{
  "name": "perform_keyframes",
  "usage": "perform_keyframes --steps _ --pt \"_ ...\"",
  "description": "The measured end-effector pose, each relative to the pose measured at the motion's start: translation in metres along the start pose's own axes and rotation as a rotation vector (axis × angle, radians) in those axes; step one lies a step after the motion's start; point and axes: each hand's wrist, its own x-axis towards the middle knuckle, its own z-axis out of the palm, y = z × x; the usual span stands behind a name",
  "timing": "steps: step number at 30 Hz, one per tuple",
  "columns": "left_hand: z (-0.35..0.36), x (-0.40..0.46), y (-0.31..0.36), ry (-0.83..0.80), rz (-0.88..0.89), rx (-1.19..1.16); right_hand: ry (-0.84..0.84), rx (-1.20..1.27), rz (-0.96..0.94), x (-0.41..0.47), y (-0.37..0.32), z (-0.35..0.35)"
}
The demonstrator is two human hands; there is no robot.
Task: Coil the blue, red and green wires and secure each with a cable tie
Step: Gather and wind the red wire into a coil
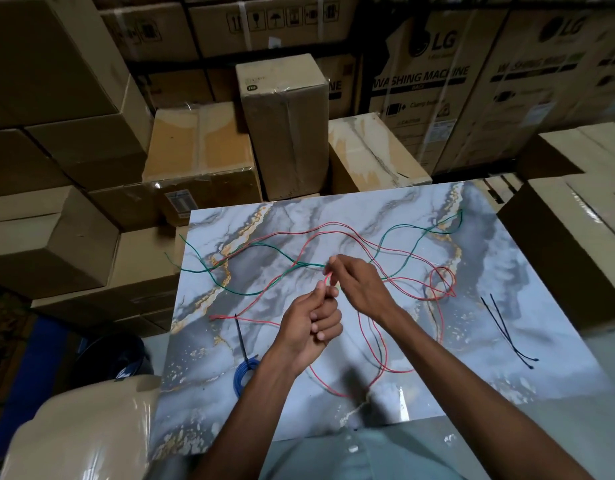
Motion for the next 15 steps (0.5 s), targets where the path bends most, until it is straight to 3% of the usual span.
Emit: perform_keyframes --steps 5,11,15 --pt "0.003 -0.002 -0.003 0.026 -0.001 0.003 -0.062 0.216 -0.136 -0.021 -0.016 0.002" --pt "0.008 -0.008 -0.007 0.022 0.0 -0.054 -0.119 0.574 0.02 -0.036 -0.012 0.0" --pt "0.014 -0.009 -0.012 0.041 0.021 -0.09 -0.079 0.628 0.121 -0.04 -0.007 0.0"
